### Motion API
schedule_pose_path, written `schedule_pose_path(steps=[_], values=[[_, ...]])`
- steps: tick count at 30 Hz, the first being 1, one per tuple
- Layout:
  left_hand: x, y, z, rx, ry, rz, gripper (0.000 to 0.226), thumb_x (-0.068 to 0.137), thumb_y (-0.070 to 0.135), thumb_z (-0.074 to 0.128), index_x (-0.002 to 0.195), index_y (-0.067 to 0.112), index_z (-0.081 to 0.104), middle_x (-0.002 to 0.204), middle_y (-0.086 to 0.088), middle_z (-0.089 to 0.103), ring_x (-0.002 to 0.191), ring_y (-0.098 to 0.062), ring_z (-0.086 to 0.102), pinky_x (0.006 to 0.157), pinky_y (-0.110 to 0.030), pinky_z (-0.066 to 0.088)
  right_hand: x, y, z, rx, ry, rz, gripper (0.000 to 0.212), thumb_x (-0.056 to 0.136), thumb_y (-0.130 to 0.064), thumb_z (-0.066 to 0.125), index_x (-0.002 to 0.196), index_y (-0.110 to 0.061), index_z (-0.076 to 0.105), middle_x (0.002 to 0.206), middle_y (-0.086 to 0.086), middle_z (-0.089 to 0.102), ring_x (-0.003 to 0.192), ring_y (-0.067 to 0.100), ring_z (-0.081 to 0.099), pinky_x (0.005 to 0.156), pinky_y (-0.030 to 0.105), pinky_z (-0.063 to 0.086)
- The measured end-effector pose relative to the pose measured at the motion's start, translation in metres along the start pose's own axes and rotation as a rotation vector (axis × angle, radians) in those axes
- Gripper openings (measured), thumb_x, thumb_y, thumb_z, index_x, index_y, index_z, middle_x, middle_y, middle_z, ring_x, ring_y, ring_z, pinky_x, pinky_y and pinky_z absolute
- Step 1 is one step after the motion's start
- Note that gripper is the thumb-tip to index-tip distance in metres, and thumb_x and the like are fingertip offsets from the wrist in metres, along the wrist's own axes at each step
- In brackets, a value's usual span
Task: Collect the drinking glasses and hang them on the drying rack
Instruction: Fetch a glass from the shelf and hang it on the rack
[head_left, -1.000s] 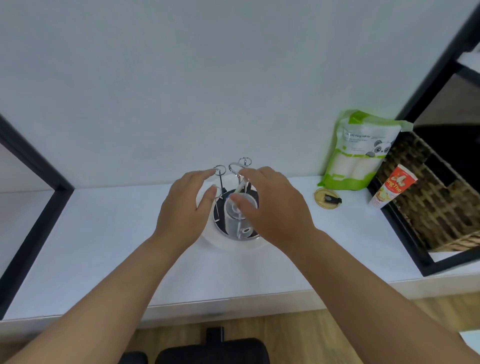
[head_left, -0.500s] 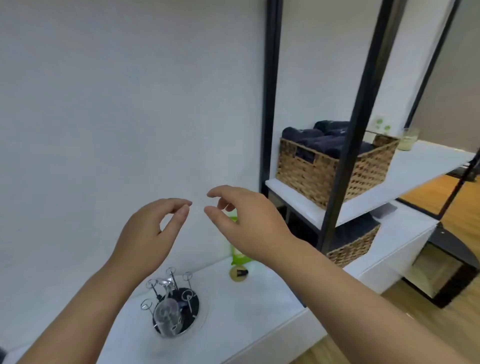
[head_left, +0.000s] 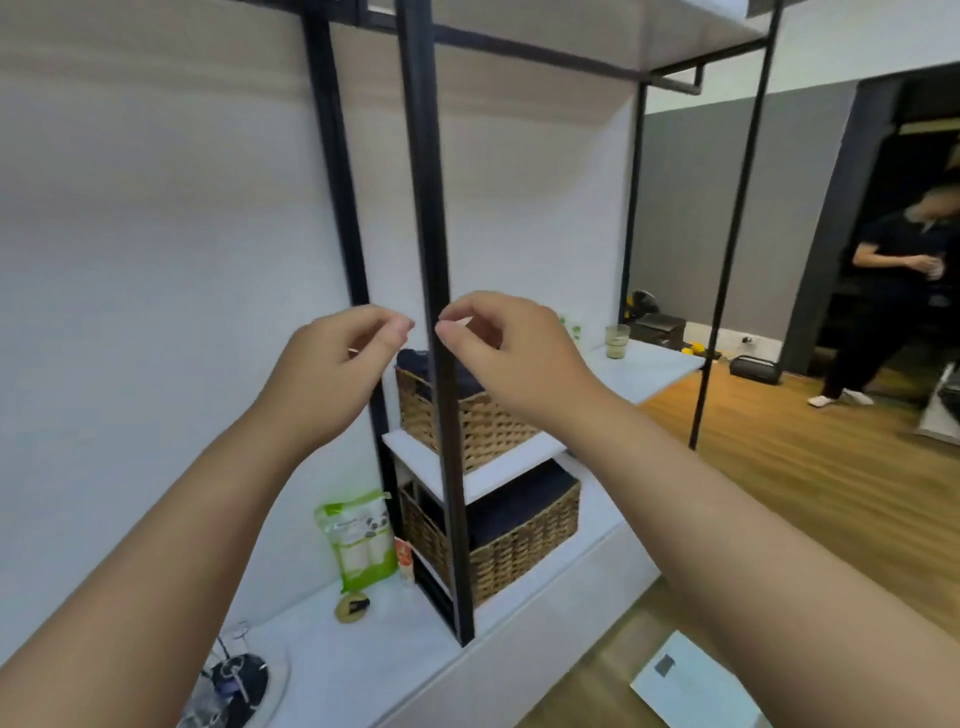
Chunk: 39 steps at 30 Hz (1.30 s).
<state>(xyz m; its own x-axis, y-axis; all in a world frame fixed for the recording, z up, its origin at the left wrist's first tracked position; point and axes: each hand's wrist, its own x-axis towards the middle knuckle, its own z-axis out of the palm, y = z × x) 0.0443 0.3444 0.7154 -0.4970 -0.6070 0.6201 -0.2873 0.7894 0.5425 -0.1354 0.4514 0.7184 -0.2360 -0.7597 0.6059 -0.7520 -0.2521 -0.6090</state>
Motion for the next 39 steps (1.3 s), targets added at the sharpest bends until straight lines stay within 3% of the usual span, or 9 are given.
schedule_pose_path(steps=[4,8,17,21,25,29,32,34,39], values=[[0.014,0.051,0.058,-0.029,-0.051,0.007,0.031,0.105,0.047,0.050,0.109,0.032,0.076,0.099,0.016,0.076,0.098,-0.002,0.069,0.093,-0.041,0.057,-0.023,0.034,-0.058,0.000,0.042,0.056,0.026,0.101,-0.044,0.057,0.111,-0.029,0.076,0.094,-0.009,0.077,0.088,0.009,0.070,0.083,0.039,0.059],[0.017,0.076,0.128,-0.075,-0.089,0.009,0.037,0.099,0.058,0.048,0.108,0.035,0.076,0.097,0.022,0.076,0.097,-0.001,0.070,0.093,-0.044,0.057,-0.042,0.085,-0.107,0.029,0.076,0.123,0.025,0.104,-0.038,0.058,0.112,-0.023,0.077,0.098,-0.010,0.076,0.091,0.008,0.068,0.081,0.031,0.056],[0.058,0.048,0.303,-0.206,-0.209,-0.077,0.022,0.102,0.044,0.057,0.117,0.038,0.073,0.110,0.029,0.072,0.105,0.007,0.065,0.093,-0.029,0.054,-0.037,0.232,-0.183,0.077,0.175,0.307,0.025,0.101,-0.046,0.057,0.106,-0.031,0.076,0.085,-0.001,0.076,0.085,0.020,0.071,0.076,0.054,0.061],[0.112,0.029,0.387,-0.275,-0.261,-0.098,0.025,0.103,0.044,0.058,0.124,0.040,0.070,0.116,0.022,0.073,0.108,0.002,0.066,0.093,-0.029,0.053,-0.010,0.301,-0.211,0.046,0.196,0.392,0.022,0.104,-0.040,0.058,0.112,-0.028,0.076,0.088,-0.002,0.077,0.087,0.009,0.071,0.079,0.048,0.063],[0.175,0.012,0.469,-0.322,-0.311,-0.161,0.025,0.102,0.036,0.060,0.125,0.040,0.068,0.106,0.023,0.070,0.099,0.007,0.062,0.076,-0.010,0.043,0.021,0.372,-0.235,0.015,0.193,0.480,0.023,0.105,-0.044,0.056,0.118,-0.035,0.073,0.089,-0.007,0.075,0.088,0.008,0.069,0.078,0.042,0.063],[0.237,0.000,0.541,-0.334,-0.373,-0.189,0.023,0.102,0.036,0.061,0.123,0.043,0.067,0.105,0.034,0.066,0.099,0.008,0.061,0.083,-0.017,0.049,0.049,0.439,-0.258,-0.046,0.193,0.524,0.028,0.104,-0.045,0.055,0.126,-0.039,0.070,0.094,-0.016,0.074,0.092,-0.001,0.067,0.076,0.019,0.059],[0.277,-0.002,0.587,-0.301,-0.383,-0.168,0.024,0.102,0.036,0.059,0.124,0.044,0.065,0.103,0.022,0.070,0.098,0.002,0.063,0.087,-0.021,0.052,0.064,0.490,-0.279,-0.066,0.212,0.544,0.033,0.100,-0.052,0.054,0.127,-0.040,0.070,0.094,-0.018,0.076,0.092,-0.001,0.069,0.080,0.026,0.061],[0.301,0.002,0.615,-0.266,-0.369,-0.151,0.025,0.103,0.035,0.058,0.126,0.042,0.064,0.107,0.022,0.067,0.098,0.003,0.062,0.081,-0.011,0.046,0.075,0.526,-0.295,-0.085,0.203,0.556,0.040,0.097,-0.058,0.051,0.128,-0.040,0.069,0.095,-0.017,0.076,0.091,0.001,0.069,0.081,0.035,0.062],[0.346,0.006,0.690,-0.199,-0.293,-0.151,0.030,0.104,0.038,0.057,0.132,0.036,0.066,0.112,0.019,0.068,0.100,0.006,0.061,0.077,-0.002,0.040,0.102,0.626,-0.334,-0.111,0.144,0.498,0.037,0.102,-0.053,0.052,0.132,-0.036,0.067,0.096,-0.014,0.076,0.094,-0.001,0.068,0.082,0.027,0.057]])
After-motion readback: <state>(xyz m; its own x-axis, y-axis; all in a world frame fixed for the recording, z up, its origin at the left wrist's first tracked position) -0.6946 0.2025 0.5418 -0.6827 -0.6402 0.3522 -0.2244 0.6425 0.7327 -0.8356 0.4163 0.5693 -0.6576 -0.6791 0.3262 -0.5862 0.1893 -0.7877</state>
